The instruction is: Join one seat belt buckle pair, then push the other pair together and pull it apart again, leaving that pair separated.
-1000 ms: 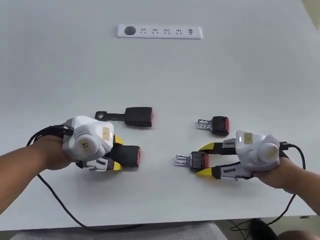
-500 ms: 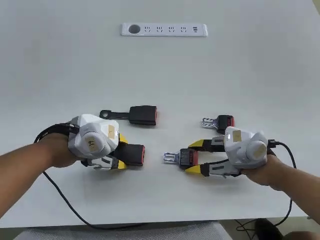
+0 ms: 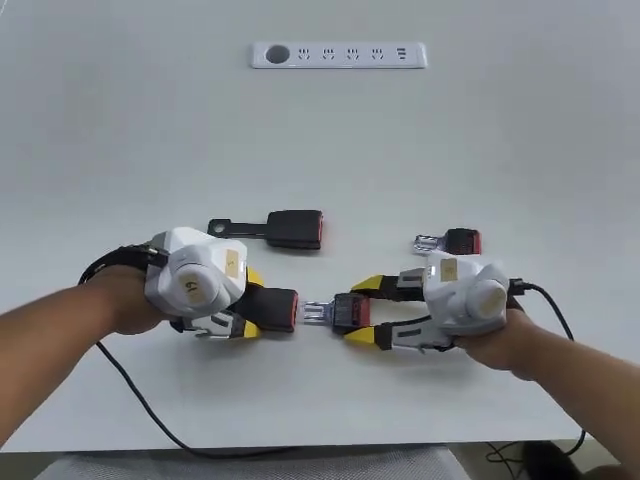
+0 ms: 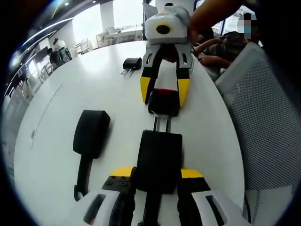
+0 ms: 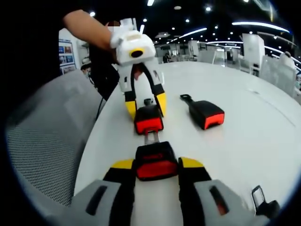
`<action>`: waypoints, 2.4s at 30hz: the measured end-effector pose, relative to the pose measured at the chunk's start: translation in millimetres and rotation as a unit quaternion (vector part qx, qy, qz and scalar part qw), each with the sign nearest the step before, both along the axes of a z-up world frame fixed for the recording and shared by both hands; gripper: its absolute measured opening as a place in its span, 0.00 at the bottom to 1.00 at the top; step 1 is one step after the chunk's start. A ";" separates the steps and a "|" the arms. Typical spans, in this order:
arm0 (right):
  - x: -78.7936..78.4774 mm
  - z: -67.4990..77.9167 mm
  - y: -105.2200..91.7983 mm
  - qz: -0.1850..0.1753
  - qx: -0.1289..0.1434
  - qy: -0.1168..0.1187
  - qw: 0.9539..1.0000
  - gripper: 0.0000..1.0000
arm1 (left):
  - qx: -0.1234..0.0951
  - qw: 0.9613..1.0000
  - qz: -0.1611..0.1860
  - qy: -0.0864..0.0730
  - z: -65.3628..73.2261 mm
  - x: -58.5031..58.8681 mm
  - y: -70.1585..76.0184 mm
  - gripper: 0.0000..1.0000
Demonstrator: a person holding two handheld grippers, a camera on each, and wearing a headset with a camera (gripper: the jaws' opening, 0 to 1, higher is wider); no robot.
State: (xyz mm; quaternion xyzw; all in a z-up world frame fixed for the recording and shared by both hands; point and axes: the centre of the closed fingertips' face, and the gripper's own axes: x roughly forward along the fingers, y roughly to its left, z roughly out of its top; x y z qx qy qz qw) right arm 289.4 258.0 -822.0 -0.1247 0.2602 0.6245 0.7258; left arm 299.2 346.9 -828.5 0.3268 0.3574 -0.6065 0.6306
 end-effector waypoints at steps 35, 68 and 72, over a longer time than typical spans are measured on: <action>2.3 -0.9 40.4 0.003 -0.016 0.005 1.000 0.35 | 0.017 0.999 -0.040 -0.005 -1.4 -0.8 -0.6 0.34; 4.4 -2.7 37.3 0.002 -0.039 -0.020 0.999 0.35 | -0.020 0.999 -0.041 0.005 0.3 -0.3 2.0 0.34; 4.8 -2.9 37.2 0.006 -0.040 -0.026 0.999 0.35 | -0.034 0.999 -0.038 0.008 1.4 0.0 3.1 0.34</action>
